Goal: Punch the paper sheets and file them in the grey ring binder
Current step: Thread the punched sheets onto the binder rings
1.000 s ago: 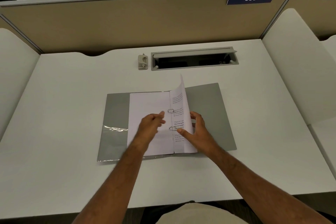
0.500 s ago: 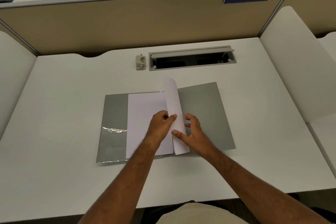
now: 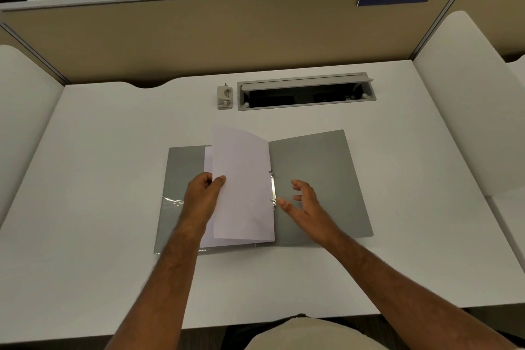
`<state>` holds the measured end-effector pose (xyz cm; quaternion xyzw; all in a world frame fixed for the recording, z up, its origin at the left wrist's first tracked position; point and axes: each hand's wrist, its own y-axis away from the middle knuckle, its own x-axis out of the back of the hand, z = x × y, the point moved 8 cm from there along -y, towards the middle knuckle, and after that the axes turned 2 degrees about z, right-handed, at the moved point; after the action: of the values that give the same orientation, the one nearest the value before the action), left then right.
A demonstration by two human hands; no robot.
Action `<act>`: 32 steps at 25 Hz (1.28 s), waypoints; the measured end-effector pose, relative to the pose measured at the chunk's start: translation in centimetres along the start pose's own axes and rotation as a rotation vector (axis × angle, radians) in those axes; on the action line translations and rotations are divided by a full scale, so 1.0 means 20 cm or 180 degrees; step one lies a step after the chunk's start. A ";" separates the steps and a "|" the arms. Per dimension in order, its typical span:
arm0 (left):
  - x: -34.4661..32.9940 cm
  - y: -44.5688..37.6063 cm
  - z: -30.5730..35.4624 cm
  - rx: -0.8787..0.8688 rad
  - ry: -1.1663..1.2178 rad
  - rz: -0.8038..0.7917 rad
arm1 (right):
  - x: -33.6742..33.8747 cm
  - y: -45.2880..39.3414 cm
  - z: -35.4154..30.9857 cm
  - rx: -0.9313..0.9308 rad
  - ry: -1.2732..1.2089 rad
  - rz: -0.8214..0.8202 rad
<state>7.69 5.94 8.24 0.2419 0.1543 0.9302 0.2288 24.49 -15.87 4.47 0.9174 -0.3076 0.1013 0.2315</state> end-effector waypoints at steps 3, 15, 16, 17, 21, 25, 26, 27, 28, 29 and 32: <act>0.07 -0.03 -0.08 0.0093 -0.0095 0.0080 | -0.01 -0.02 0.00 -0.0033 0.0006 -0.0024; 0.11 -0.16 -0.37 0.0420 -0.0709 0.0285 | -0.12 -0.18 0.05 -0.0198 0.0351 -0.0356; 0.10 -0.17 -0.37 0.0424 -0.0829 0.0273 | -0.13 -0.20 0.05 -0.0206 0.0322 -0.0392; 0.08 -0.18 -0.38 0.0439 -0.0896 0.0250 | -0.14 -0.22 0.04 -0.0222 0.0294 -0.0435; 0.03 -0.18 -0.41 0.0524 -0.0983 0.0098 | -0.17 -0.27 0.06 -0.0299 0.0256 -0.0566; -0.01 -0.18 -0.43 0.0554 -0.1093 0.0087 | -0.19 -0.30 0.07 -0.0282 0.0249 -0.0589; -0.02 -0.18 -0.42 0.0541 -0.1123 0.0097 | -0.19 -0.30 0.07 -0.0270 0.0241 -0.0572; -0.02 -0.18 -0.42 0.0523 -0.1161 0.0105 | -0.19 -0.30 0.08 -0.0262 0.0222 -0.0556; -0.03 -0.18 -0.41 0.0516 -0.1203 0.0100 | -0.19 -0.30 0.09 -0.0259 0.0196 -0.0535; -0.03 -0.18 -0.42 0.0511 -0.1239 0.0092 | -0.19 -0.30 0.10 -0.0255 0.0173 -0.0525; -0.06 -0.19 -0.43 0.0552 -0.1085 0.0063 | -0.19 -0.30 0.12 -0.0262 0.0082 -0.0505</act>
<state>5.49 7.06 -0.85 0.4163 0.1904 0.8612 0.2208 25.28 -10.91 -0.94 0.9272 -0.2348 0.0817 0.2803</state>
